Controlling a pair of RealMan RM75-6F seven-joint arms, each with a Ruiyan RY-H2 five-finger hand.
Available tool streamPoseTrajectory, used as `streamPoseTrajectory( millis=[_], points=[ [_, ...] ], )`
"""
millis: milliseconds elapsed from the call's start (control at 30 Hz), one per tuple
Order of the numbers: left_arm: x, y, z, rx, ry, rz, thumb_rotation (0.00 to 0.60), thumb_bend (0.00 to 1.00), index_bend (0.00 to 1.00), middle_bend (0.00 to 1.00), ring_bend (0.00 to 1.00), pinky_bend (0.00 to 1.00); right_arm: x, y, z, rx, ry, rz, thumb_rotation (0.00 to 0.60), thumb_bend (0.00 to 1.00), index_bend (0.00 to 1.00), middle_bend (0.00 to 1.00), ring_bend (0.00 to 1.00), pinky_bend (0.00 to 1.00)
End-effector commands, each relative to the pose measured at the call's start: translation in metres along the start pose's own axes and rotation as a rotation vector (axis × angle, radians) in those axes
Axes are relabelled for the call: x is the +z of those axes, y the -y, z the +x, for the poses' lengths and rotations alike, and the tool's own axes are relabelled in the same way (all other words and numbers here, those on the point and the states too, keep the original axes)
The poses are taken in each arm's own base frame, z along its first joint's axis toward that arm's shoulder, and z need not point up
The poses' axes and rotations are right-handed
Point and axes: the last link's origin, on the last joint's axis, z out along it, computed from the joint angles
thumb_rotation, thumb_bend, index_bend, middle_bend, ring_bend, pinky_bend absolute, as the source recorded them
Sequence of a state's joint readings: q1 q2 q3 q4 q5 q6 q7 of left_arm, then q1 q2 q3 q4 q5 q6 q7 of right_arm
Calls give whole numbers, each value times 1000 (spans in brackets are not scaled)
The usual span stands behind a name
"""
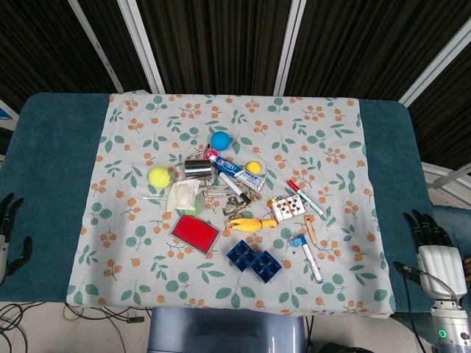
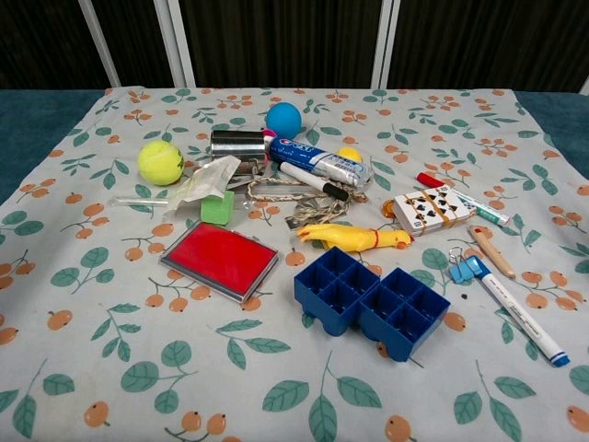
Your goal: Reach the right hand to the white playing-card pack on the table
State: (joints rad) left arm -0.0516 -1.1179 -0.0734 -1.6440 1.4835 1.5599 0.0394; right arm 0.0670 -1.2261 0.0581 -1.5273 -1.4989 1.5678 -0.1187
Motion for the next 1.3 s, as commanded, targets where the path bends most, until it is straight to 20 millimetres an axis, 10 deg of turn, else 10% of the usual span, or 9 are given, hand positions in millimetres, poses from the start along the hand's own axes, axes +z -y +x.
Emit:
streamPoseTrajectory(
  millis=[33,933,1300],
  points=[
    [0,0,0,1,1,1,600,504,0,0,61,88,0,1,0,0,2,3,600,169,99,93,95,212],
    [0,0,0,2,-4,1,600,505,0,0,61,89,1,-4,2,26,11,-14,600,169,104,108,95,212],
    [0,-2,-1,-6,2,-1,600,505,0,0,61,89,78,42,4,76,182,169,600,167,138,140,97,212]
  ],
)
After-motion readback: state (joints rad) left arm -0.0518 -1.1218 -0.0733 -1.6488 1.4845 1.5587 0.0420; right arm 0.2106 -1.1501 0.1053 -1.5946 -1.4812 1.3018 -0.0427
